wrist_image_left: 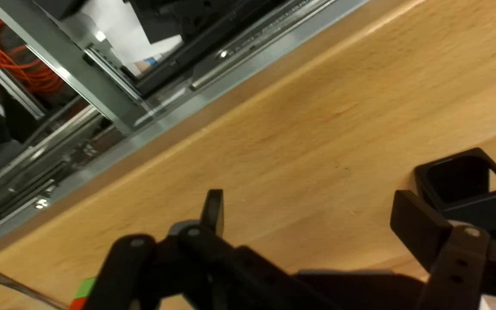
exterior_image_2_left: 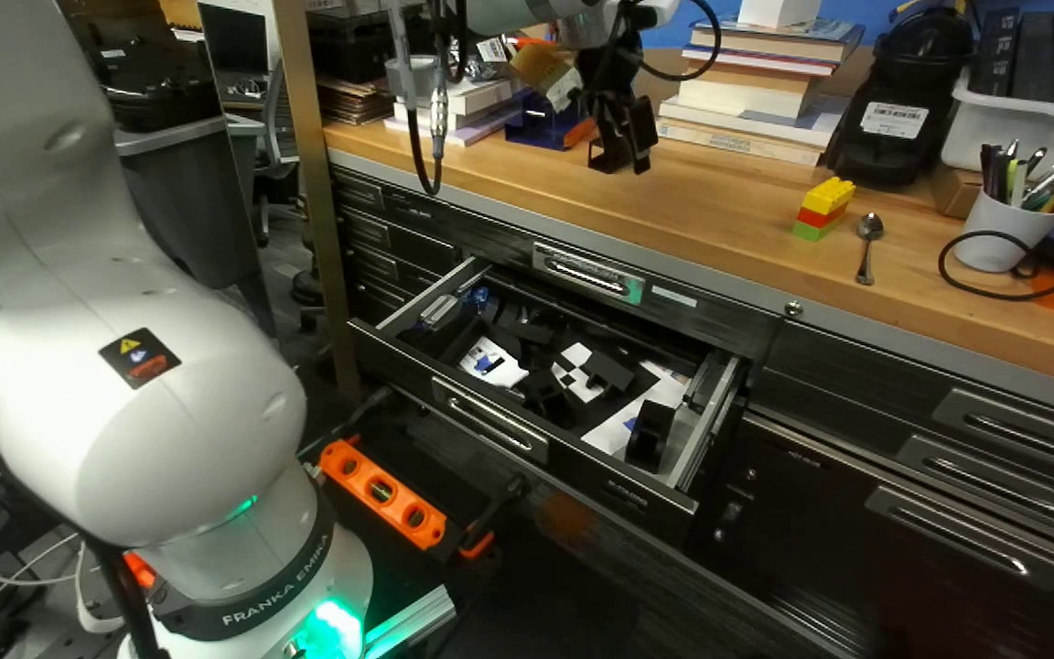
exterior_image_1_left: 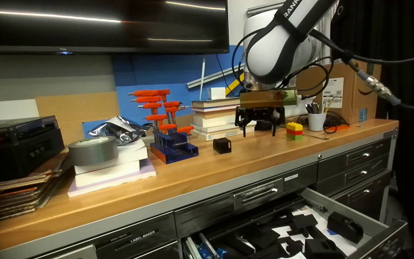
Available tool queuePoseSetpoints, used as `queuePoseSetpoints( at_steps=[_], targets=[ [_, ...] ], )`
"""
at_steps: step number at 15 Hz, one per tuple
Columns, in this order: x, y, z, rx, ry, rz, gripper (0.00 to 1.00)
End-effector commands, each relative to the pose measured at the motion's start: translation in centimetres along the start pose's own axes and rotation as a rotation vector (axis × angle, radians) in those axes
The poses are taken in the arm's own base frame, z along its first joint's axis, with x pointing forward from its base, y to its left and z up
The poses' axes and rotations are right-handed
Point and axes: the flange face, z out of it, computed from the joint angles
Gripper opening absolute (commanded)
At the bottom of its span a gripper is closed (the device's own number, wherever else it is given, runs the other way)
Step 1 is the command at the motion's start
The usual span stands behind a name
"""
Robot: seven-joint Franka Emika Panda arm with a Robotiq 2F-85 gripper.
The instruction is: Put the three black objects in the open drawer and close it
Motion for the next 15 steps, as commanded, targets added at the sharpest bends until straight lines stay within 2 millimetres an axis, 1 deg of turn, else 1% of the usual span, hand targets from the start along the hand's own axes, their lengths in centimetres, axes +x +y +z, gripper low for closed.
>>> queuePoseSetpoints(
  at_steps=[1, 4, 6, 8, 12, 15],
  targets=[
    [3.0, -3.0, 0.8, 0.109, 0.017, -0.163, 1.00],
    [4.3, -5.5, 0.8, 0.183, 0.009, -0.307, 1.00],
    [4.8, -7.1, 1.2, 0.225, -0.004, -0.396, 1.00],
    [5.3, -8.2, 1.5, 0.267, -0.012, -0.451, 1.00],
    [5.8, -9.7, 3.2, 0.304, -0.041, -0.526, 1.00],
    [6.0, -10.2, 5.0, 0.265, -0.094, -0.555, 1.00]
  ],
)
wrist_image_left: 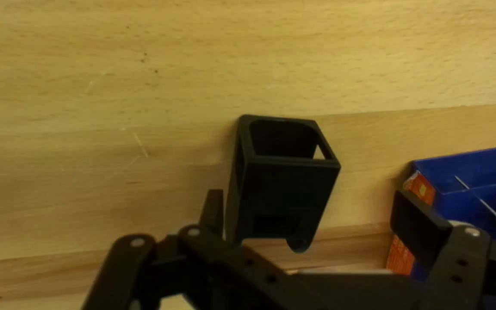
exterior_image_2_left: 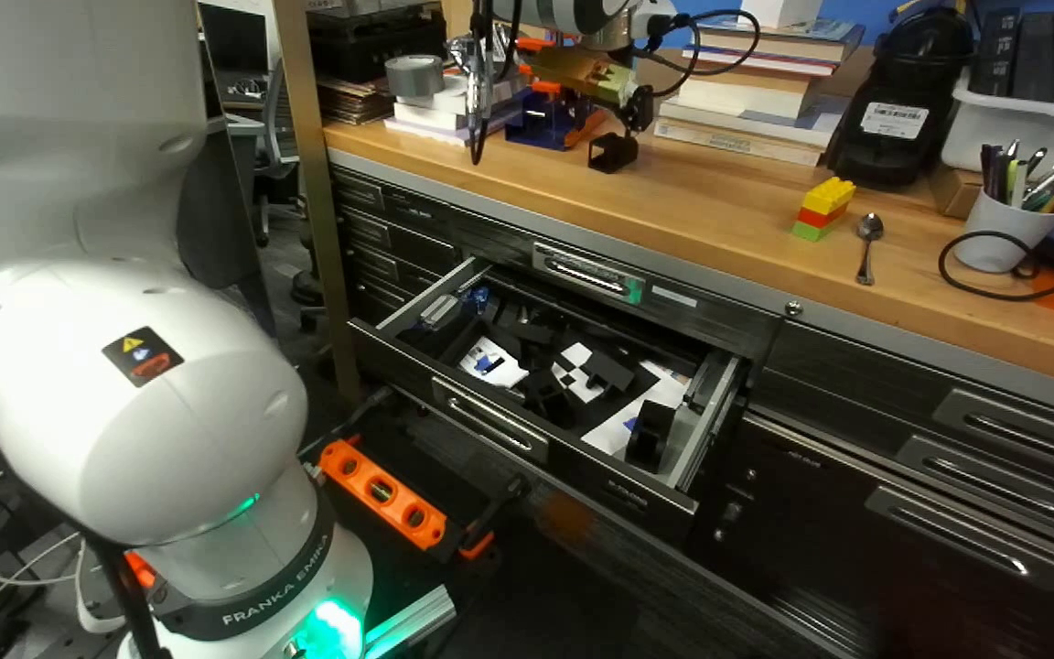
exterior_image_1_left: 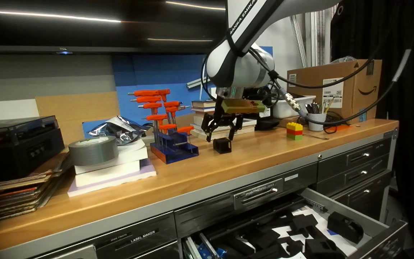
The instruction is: Put the three black objects in the open drawer and close it
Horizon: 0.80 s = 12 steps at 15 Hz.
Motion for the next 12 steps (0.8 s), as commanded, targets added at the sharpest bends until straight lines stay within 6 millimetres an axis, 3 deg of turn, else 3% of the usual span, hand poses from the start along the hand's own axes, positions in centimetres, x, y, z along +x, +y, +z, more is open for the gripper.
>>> queuePoseSetpoints(
  at_steps=[1, 8, 9, 10, 12],
  targets=[
    [1.6, 0.0, 1.3, 0.001, -0.061, -0.033, 1.00],
    [2.3, 0.3, 3.4, -0.013, -0.157, -0.053, 1.00],
    [2.4, 0.3, 3.5, -0.018, -0.166, -0.054, 0.75],
    [2.6, 0.4, 3.5, -0.025, -0.173, -0.056, 0.74],
    [2.8, 0.6, 3.4, -0.039, -0.189, -0.055, 0.58]
  ],
)
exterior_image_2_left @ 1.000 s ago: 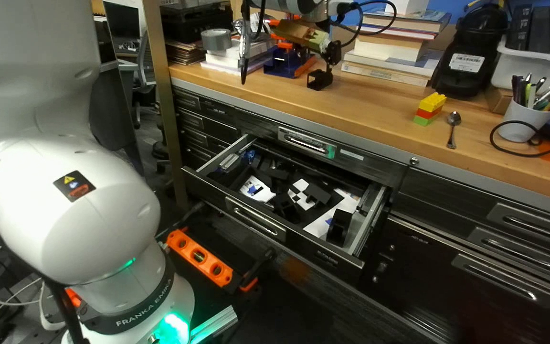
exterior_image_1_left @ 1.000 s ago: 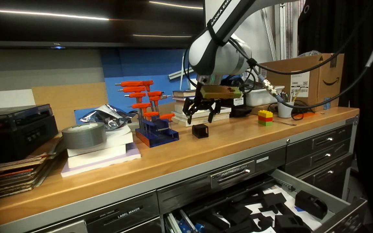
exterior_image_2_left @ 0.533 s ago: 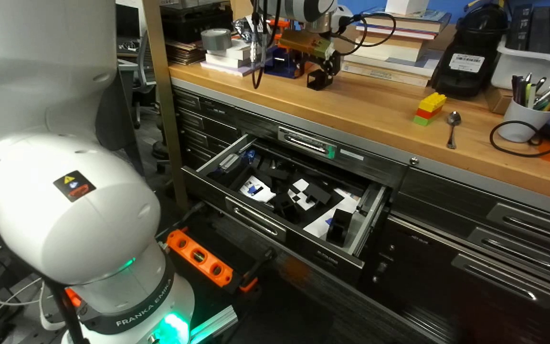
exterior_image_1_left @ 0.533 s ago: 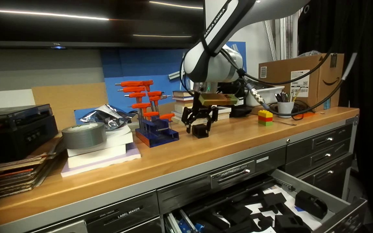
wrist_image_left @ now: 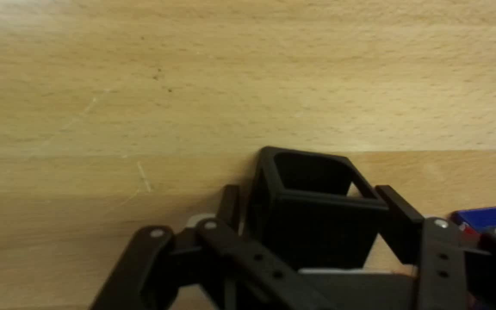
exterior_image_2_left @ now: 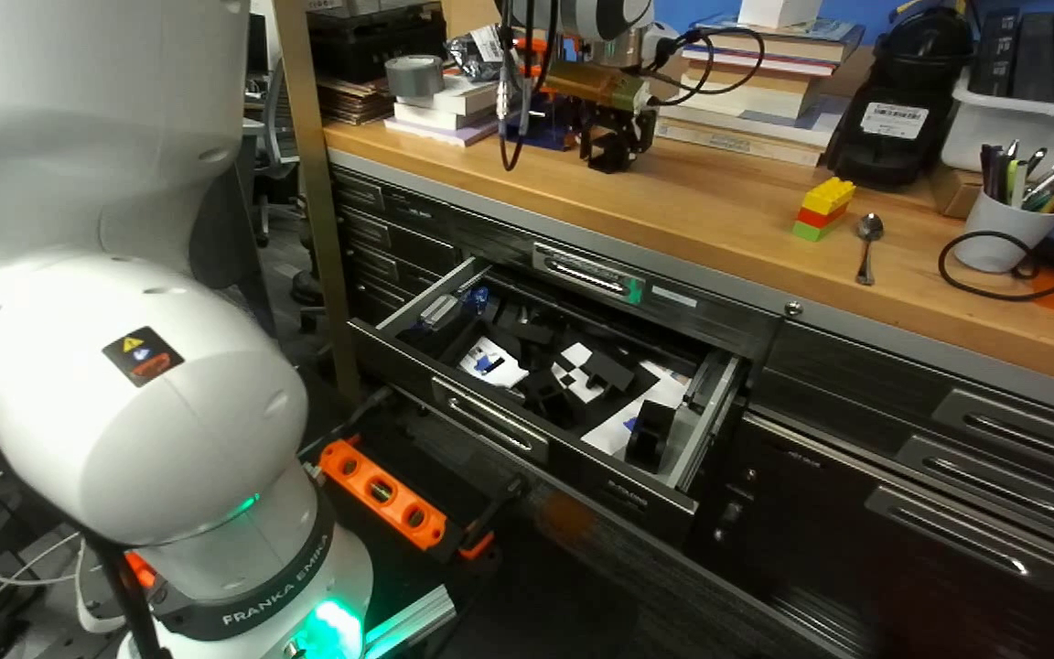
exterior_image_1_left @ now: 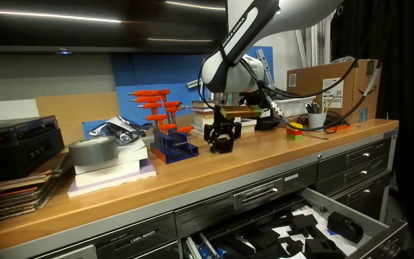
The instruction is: Put the three black objects in the open drawer and close it
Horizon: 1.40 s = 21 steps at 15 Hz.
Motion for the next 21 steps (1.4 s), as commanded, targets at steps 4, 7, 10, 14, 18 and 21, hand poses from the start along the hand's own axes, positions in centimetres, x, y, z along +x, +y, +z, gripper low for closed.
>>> queuePoseSetpoints(
  at_steps=[4, 7, 10, 14, 18, 21],
  targets=[
    [1.4, -0.1, -0.8, -0.055, -0.065, -0.026, 0.27],
    [1.2, -0.5, -1.0, -0.085, -0.121, -0.026, 0.27],
    [0.1, -1.2, -2.2, -0.150, -0.190, 0.005, 0.27],
    [-2.4, -2.1, -4.0, -0.204, -0.208, 0.106, 0.27],
    [-5.7, -2.9, -8.0, -0.221, -0.107, 0.238, 0.27],
    [-9.1, -3.0, -10.9, -0.236, -0.074, 0.357, 0.27]
  ],
)
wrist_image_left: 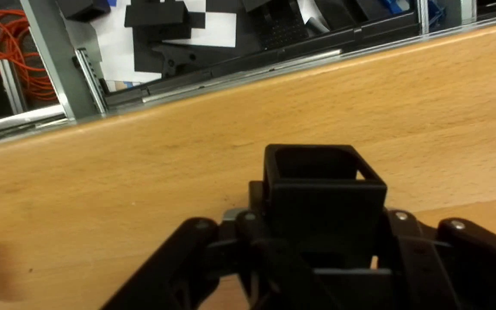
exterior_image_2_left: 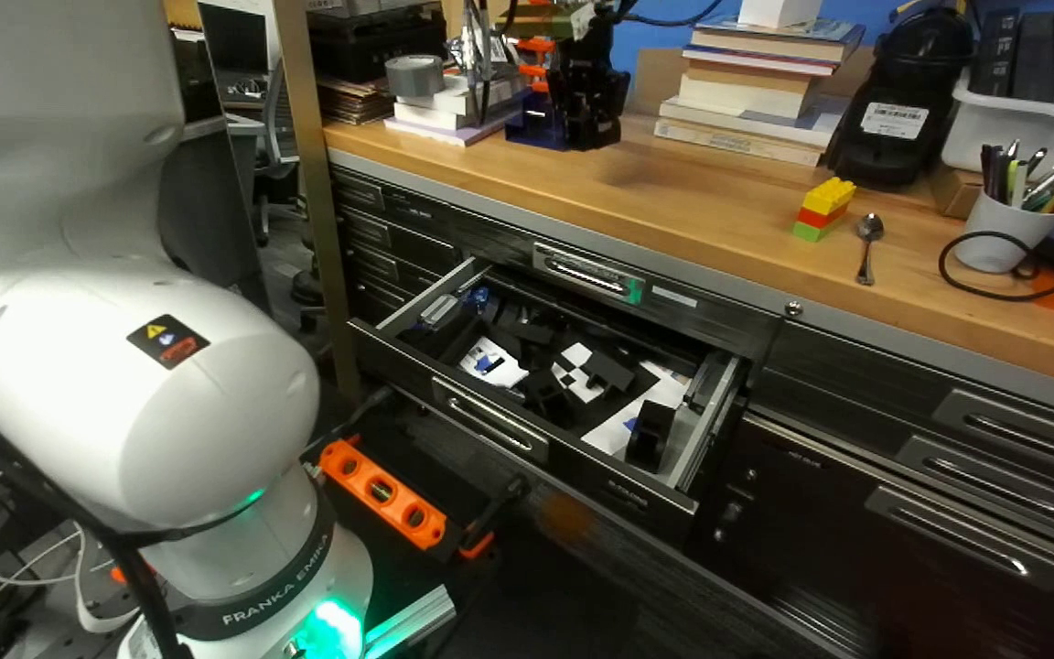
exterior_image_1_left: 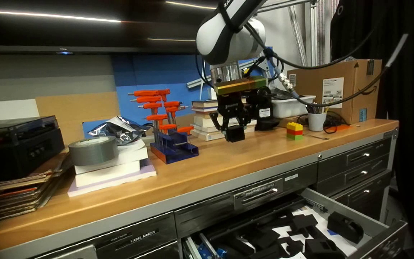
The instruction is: Put the three black objects in the open drawer and close it
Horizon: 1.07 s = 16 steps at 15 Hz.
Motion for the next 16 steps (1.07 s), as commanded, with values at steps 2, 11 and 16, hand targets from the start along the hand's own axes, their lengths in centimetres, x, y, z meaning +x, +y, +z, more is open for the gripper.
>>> queuePoseSetpoints(
  at_steps=[2, 11, 16],
  targets=[
    [-6.9, 2.6, -3.5, -0.024, 0.042, 0.187, 0.27],
    [-16.8, 4.0, 0.4, -0.078, -0.029, 0.474, 0.27],
    [-20.1, 6.0, 5.7, -0.076, -0.051, 0.472, 0.27]
  ],
)
